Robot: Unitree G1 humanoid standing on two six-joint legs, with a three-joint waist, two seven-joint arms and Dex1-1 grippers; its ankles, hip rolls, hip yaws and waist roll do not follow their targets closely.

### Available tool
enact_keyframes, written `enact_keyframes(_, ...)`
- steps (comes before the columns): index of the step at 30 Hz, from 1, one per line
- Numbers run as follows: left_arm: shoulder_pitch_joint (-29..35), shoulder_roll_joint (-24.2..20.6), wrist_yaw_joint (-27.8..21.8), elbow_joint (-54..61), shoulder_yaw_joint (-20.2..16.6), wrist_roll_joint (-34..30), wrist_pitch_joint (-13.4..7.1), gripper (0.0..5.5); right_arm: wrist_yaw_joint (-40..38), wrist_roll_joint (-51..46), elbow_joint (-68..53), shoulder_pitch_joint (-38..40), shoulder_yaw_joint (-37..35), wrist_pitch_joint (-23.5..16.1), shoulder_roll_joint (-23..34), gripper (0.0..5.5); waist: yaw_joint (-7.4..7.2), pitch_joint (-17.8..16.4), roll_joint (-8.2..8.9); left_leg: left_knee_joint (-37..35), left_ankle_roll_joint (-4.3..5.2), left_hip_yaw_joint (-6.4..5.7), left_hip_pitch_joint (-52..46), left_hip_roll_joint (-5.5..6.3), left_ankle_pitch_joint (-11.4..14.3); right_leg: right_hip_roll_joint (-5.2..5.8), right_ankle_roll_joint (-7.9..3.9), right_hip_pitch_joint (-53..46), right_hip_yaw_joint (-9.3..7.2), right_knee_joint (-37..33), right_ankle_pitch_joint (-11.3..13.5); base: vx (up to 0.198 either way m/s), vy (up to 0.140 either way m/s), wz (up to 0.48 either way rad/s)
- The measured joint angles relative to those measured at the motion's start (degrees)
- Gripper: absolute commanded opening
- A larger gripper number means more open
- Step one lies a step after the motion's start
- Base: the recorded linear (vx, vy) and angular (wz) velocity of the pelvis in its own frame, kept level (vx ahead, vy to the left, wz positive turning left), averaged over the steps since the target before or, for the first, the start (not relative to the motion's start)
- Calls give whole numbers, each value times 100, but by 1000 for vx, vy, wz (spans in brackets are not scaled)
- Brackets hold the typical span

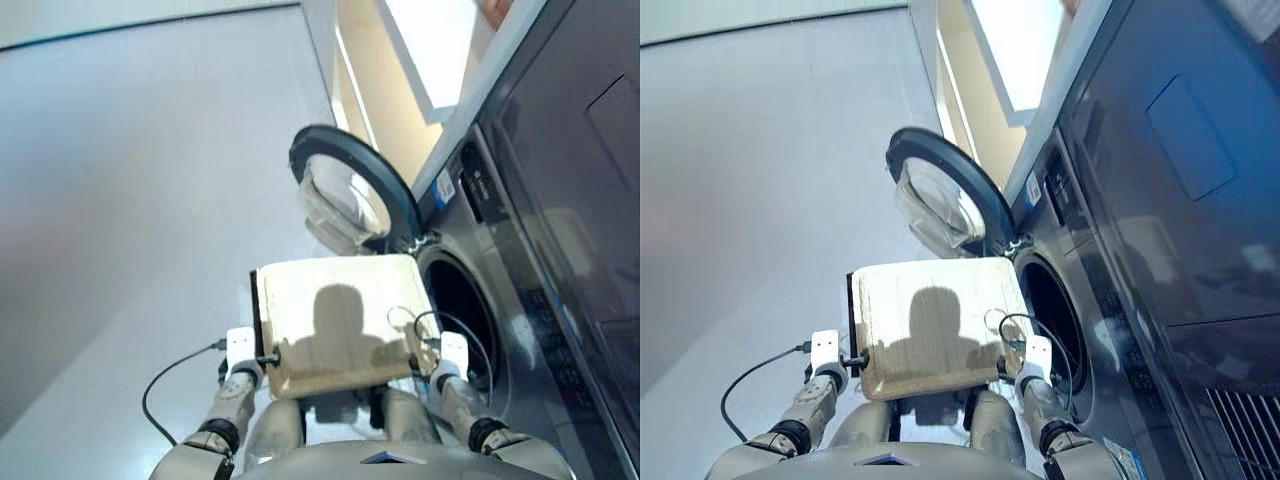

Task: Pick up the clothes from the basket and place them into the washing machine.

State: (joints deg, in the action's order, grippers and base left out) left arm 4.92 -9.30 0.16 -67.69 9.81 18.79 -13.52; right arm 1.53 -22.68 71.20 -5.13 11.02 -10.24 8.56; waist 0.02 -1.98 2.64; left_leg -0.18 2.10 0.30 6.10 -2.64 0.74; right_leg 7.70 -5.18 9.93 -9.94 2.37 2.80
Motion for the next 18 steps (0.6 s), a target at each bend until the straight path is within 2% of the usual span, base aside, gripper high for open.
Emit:
enact_keyframes(2,-159,-27,-52,0,5,-102,14,550,30,132,1,149,12,7,0,550,0,136,-4,-126,-5,13,-218,-19,-17,-32,-38,-265,-12,-226,51,0,0,0)
enact_keyframes(6,-397,-32,-90,-2,1,-242,15,550,36,247,-2,374,12,24,4,550,-2,395,-26,-433,6,58,-472,-46,-49,-39,-41,-502,-11,-467,133,0,0,0)
enact_keyframes(12,-419,-35,-72,13,4,-482,13,550,-15,451,-114,404,90,27,-2,550,-4,394,-36,-459,-3,74,-730,-29,-103,-76,-14,-819,-11,-709,253,0,0,0)
enact_keyframes(18,-429,-32,-47,56,6,-493,7,550,-33,457,-342,407,216,3,-2,550,-10,387,-49,-501,11,115,-858,-50,-90,-94,-25,-948,27,-724,249,0,0,0)
